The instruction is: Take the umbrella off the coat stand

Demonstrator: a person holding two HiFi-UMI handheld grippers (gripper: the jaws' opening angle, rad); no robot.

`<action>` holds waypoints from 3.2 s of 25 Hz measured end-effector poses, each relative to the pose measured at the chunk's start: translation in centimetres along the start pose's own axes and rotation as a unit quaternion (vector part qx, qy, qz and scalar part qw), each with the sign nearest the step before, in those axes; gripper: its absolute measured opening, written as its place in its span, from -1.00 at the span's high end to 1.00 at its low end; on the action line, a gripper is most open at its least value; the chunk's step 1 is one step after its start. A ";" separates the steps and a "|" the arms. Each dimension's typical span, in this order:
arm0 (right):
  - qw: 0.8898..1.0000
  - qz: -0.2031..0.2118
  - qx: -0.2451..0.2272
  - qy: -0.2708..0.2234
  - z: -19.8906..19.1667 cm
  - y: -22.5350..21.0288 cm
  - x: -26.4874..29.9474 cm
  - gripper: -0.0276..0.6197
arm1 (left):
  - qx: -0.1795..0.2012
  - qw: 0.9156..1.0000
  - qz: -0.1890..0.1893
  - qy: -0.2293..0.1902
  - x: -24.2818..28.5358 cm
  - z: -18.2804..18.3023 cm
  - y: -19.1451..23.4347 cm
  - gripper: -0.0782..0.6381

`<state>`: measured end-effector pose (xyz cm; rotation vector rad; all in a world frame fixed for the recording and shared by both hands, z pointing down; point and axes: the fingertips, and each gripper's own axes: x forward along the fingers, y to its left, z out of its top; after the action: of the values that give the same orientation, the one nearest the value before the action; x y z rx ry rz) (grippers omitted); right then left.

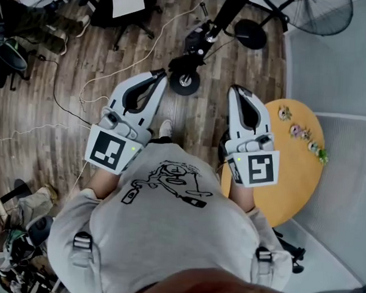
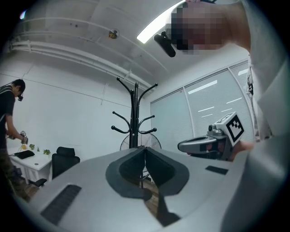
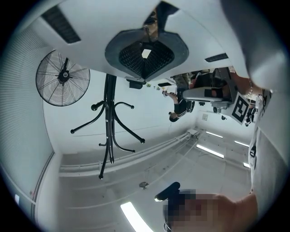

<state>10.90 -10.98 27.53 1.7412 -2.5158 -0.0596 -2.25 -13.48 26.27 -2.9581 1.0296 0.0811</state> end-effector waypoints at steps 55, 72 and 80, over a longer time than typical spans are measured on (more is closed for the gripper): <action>0.999 0.009 0.017 0.029 -7.3 -7.5 6.0 0.67 | 0.006 1.000 -0.005 0.020 7.6 -1.2 0.5 0.76; 0.995 0.013 0.024 0.096 -18.5 -7.5 10.1 0.48 | 0.000 1.000 0.002 0.018 6.5 -1.0 2.0 0.76; 0.992 0.019 0.021 0.127 -23.1 -7.5 12.1 0.39 | 0.000 1.000 0.007 0.018 6.1 -1.0 2.1 0.76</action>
<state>15.72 -24.60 50.45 1.6011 -2.3799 0.2058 1.27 -18.99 27.00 -2.9640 1.0538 0.0293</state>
